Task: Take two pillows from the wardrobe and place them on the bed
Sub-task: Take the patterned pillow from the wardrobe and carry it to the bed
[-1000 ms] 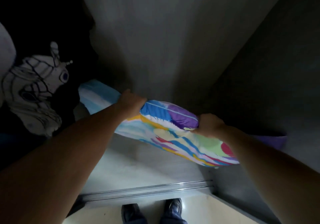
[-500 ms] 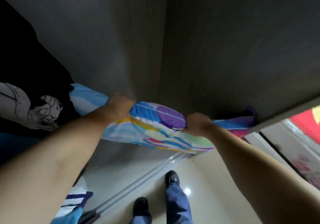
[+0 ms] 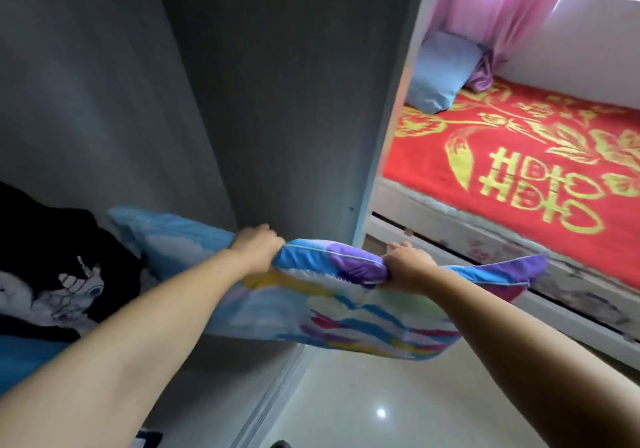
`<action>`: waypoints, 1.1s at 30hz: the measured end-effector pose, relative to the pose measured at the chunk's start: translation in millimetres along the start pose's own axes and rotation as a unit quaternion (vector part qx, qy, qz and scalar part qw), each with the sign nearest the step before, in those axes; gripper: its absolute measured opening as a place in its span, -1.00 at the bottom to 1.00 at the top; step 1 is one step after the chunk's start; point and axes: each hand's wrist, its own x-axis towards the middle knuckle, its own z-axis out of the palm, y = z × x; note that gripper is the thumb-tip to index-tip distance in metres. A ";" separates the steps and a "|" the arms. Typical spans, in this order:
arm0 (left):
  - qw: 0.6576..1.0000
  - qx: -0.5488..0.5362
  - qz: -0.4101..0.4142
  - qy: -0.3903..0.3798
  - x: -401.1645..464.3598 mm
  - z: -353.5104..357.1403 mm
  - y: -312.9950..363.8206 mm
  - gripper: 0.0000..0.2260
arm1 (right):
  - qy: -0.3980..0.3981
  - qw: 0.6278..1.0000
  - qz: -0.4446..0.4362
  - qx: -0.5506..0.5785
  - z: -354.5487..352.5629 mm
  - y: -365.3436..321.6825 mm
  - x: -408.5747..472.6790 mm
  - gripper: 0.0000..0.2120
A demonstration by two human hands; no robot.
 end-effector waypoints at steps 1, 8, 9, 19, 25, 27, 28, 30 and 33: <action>1.000 -0.003 0.009 0.007 4.4 -5.4 21.1 -0.81 | 0.000 1.000 0.012 0.013 -1.0 18.9 -15.2 -0.43; 0.995 -0.065 0.043 0.066 30.6 -57.9 172.4 -0.67 | 0.034 0.995 0.091 -0.018 2.3 156.3 -107.9 -0.72; 0.993 -0.071 0.050 0.075 36.6 -67.1 193.9 -0.63 | 0.042 0.994 0.099 -0.015 3.7 177.0 -121.8 -0.73; 0.987 -0.073 0.134 0.046 105.2 -162.0 372.0 -0.73 | 0.041 0.977 0.198 0.062 13.0 354.6 -222.7 -0.58; 0.979 -0.088 0.166 0.077 173.0 -189.9 414.7 -0.84 | 0.044 0.965 0.246 0.077 -6.3 430.6 -212.6 -0.64; 0.977 -0.093 0.172 0.091 203.2 -198.3 416.4 -0.85 | 0.041 0.965 0.247 0.071 -22.7 449.9 -196.8 -0.68; 0.976 -0.091 0.173 0.098 220.5 -203.3 415.1 -0.87 | 0.036 0.966 0.246 0.064 -31.8 460.1 -185.9 -0.70; 0.975 -0.081 0.178 0.108 258.5 -213.9 410.3 -0.89 | 0.030 0.968 0.243 0.055 -50.0 478.4 -162.0 -0.70; 0.971 -0.077 0.190 0.122 320.6 -238.2 399.2 -0.88 | 0.043 0.969 0.235 0.055 -78.3 509.0 -123.3 -0.61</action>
